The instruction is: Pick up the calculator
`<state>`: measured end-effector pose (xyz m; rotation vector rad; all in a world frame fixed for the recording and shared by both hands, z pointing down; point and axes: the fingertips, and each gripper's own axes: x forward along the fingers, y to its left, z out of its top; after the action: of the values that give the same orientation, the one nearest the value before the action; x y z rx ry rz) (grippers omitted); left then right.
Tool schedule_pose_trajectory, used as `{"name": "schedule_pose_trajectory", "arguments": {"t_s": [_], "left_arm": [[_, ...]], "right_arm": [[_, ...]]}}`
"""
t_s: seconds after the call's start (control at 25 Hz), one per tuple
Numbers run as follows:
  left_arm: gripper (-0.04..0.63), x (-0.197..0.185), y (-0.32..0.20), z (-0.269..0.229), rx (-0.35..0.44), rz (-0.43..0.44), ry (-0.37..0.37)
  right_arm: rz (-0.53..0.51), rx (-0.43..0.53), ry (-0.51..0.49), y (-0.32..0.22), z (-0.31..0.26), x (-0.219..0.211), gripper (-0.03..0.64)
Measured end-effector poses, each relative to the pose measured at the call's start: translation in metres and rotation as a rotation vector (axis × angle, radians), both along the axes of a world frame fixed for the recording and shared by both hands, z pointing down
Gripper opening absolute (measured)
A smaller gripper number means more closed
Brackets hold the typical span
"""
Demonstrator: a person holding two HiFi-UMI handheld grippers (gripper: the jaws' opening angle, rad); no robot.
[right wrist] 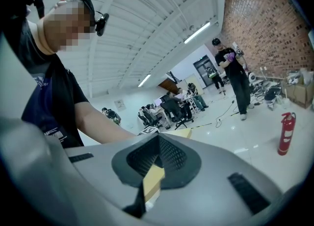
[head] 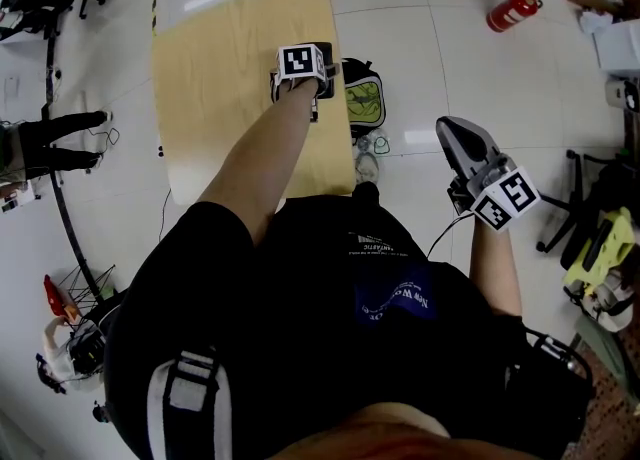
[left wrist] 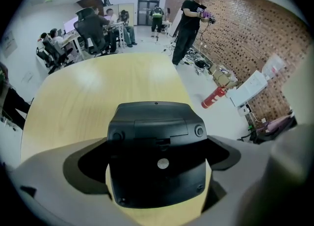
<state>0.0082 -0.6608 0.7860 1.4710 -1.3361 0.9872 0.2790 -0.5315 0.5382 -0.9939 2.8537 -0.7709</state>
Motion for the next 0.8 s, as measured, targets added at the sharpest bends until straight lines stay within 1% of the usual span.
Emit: {"name": "schedule_pose_trajectory", "arguments": {"t_s": [0.16,0.28,0.4,0.52,0.68,0.8], "left_arm": [[0.589,0.001,-0.004,0.010,0.002,0.006,-0.013],[0.589,-0.001,-0.004,0.004,0.005,-0.004,-0.027],[0.589,0.000,-0.001,0.001,0.009,-0.005,-0.022],[0.589,-0.002,0.000,0.000,0.031,-0.004,-0.015],[0.589,-0.002,0.005,-0.001,0.026,0.046,-0.002],[0.589,-0.002,0.009,-0.003,0.019,0.085,0.036]], "right_arm": [[0.017,-0.016,-0.003,0.000,0.004,0.008,-0.015],[0.026,-0.020,-0.007,0.001,0.006,0.011,-0.015],[0.031,-0.024,-0.012,0.003,0.007,0.014,-0.015],[0.031,-0.019,-0.013,0.005,0.005,0.012,-0.015],[0.034,-0.013,-0.008,0.006,0.000,0.009,-0.015],[0.034,-0.006,-0.009,0.010,-0.005,0.001,-0.015]]}}
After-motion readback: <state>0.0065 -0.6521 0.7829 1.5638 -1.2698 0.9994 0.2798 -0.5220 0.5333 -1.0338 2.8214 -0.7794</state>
